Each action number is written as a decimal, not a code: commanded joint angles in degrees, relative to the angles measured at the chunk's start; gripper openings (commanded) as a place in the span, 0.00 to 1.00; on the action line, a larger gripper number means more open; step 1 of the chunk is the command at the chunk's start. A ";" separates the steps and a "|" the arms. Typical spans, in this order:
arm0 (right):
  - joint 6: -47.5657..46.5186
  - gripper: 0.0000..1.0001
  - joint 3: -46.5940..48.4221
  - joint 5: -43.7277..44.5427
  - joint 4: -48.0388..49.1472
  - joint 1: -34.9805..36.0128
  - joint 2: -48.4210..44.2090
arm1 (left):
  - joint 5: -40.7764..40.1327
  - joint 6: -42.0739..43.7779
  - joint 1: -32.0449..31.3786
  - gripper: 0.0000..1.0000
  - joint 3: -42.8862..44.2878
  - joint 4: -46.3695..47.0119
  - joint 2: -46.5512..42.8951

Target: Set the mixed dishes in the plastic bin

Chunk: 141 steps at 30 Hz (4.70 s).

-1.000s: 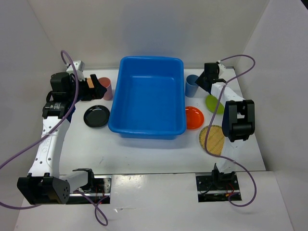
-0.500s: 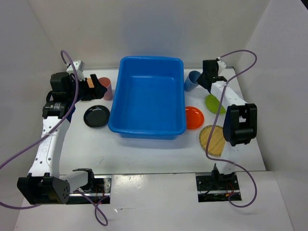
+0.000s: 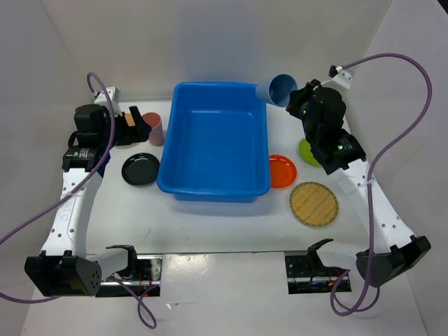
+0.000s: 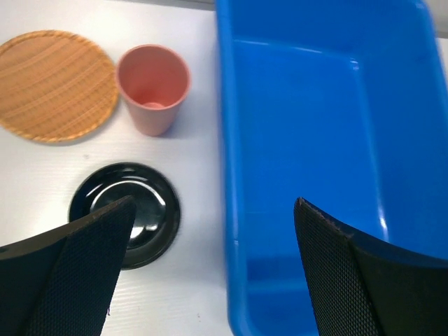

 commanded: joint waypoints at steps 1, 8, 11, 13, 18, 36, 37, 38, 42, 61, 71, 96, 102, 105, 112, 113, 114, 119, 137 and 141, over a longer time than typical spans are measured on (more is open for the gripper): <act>-3.89 0.00 -3.69 -6.44 -1.37 1.07 -0.41 | -6.75 -0.99 -0.15 0.99 3.08 -0.90 2.35; -3.37 0.00 -8.80 -4.62 -6.04 8.19 3.36 | -3.24 -0.99 -0.15 0.99 4.75 -0.39 6.92; -2.84 0.00 -10.11 -5.31 -7.26 9.25 6.52 | -5.24 -0.99 -0.15 0.99 4.75 -0.99 8.24; -2.31 0.00 -10.73 -5.32 -7.96 9.25 8.02 | -7.01 -0.99 -0.15 0.99 4.75 -1.69 9.82; -1.09 0.00 -11.44 -5.32 -9.47 9.25 12.50 | -12.63 -0.99 -0.15 0.99 5.89 -2.84 13.42; 1.91 0.00 -17.50 -8.57 -9.90 11.54 15.32 | -15.37 -7.15 3.63 0.99 9.24 1.81 25.82; 1.91 0.00 -18.02 -8.57 -9.90 12.06 15.33 | -15.37 -7.15 3.63 0.99 10.02 1.81 26.43; 1.91 0.00 -18.03 -9.09 -9.38 12.06 15.85 | -15.37 -7.15 3.63 0.99 10.55 1.81 27.74; 1.91 0.00 -18.64 -9.71 -8.85 12.06 17.00 | -16.69 -7.15 3.63 0.99 13.18 2.95 31.00; 3.57 0.69 -16.36 -8.32 -10.17 13.64 11.74 | -20.82 -7.76 3.10 0.99 24.00 4.45 44.18; 4.10 0.82 -13.90 -7.35 -9.64 13.65 -4.87 | -24.34 -5.21 0.46 0.95 29.27 2.87 49.81; 25.36 0.93 -40.00 10.58 -9.55 -7.89 -20.53 | -25.74 -5.21 -0.59 0.00 35.95 -3.97 56.06; 26.08 0.96 -41.84 12.35 -6.22 -13.23 -19.22 | -27.06 -2.76 -0.59 0.00 41.13 -7.58 48.95; 26.08 0.99 -42.46 12.35 -5.60 -16.05 -17.20 | -25.49 -2.22 -1.12 0.00 43.16 -8.99 43.33; 21.25 0.99 -45.36 3.23 2.31 -28.61 -14.65 | -2.66 -0.29 -4.01 0.00 50.88 -14.08 34.44; 19.68 0.99 -44.84 2.07 3.18 -31.67 -13.69 | 0.16 1.19 -5.84 0.00 52.99 -17.31 35.04; 18.88 0.99 -44.31 0.93 3.80 -33.18 -11.68 | 6.01 2.07 -6.91 0.00 56.49 -18.74 35.05; 15.01 0.99 -43.17 -9.16 7.22 -41.19 -5.07 | 8.89 6.99 -16.31 0.00 58.28 -23.76 36.98; 11.31 0.99 -45.27 -12.35 1.88 -41.73 -13.91 | -6.40 9.47 -38.91 0.01 47.21 -25.78 41.37; 14.11 0.99 -45.80 -8.60 -4.97 -41.73 -23.15 | -7.54 9.99 -40.40 0.01 47.82 -25.78 43.57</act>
